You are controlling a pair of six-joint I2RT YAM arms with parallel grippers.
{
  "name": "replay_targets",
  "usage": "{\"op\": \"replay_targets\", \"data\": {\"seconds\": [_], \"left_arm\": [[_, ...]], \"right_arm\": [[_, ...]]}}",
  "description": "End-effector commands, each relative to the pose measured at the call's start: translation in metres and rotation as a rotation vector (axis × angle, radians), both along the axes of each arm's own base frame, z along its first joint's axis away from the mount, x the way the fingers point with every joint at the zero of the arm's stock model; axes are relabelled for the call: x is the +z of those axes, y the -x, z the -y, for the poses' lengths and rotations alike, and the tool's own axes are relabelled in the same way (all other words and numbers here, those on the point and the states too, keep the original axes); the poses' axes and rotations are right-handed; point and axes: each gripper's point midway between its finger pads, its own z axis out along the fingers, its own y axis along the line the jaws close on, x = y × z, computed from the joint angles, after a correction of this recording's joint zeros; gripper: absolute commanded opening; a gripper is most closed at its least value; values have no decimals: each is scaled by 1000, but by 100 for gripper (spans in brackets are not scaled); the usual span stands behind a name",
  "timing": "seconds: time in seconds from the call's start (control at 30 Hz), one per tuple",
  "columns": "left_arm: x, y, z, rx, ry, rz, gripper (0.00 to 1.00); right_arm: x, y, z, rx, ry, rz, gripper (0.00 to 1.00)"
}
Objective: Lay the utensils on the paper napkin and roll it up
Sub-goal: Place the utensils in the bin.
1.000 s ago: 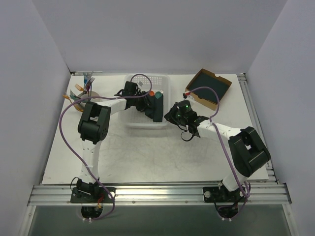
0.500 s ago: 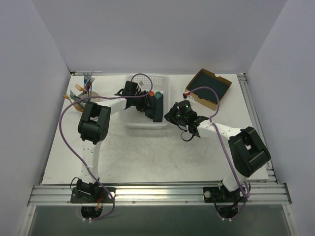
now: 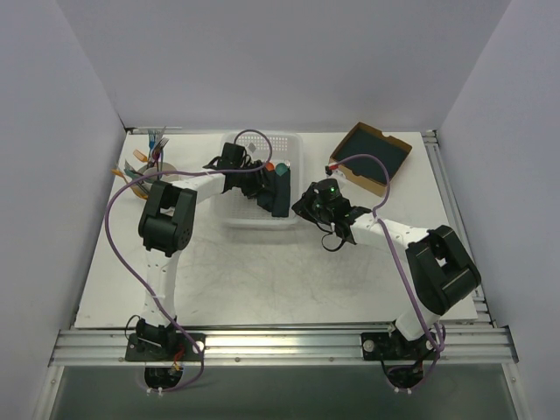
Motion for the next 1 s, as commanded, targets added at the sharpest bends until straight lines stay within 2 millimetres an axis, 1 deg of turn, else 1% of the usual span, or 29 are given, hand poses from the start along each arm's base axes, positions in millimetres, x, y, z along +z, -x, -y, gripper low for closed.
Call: {"op": "replay_targets", "data": {"seconds": [0.0,0.43,0.7,0.87,0.9,0.97], "left_arm": [[-27,4,-30,35,-148,-46,48],[-31,3,-48,45,-262,-39,49],[-34,3,-53,47,-287,-39,53],[-28,0,-53,54,-290,-24,53],[-27,0,-53,53,-290,-22,53],[-22,-2,-53,53,-288,-14,53]], "right_arm": [[4,1,5,-13,4,0,17],[3,1,5,-14,6,-2,17],[1,1,5,-17,10,-6,17],[-1,2,6,-17,17,-15,16],[0,0,9,-40,30,-6,16],[1,0,10,-45,43,0,15]]}}
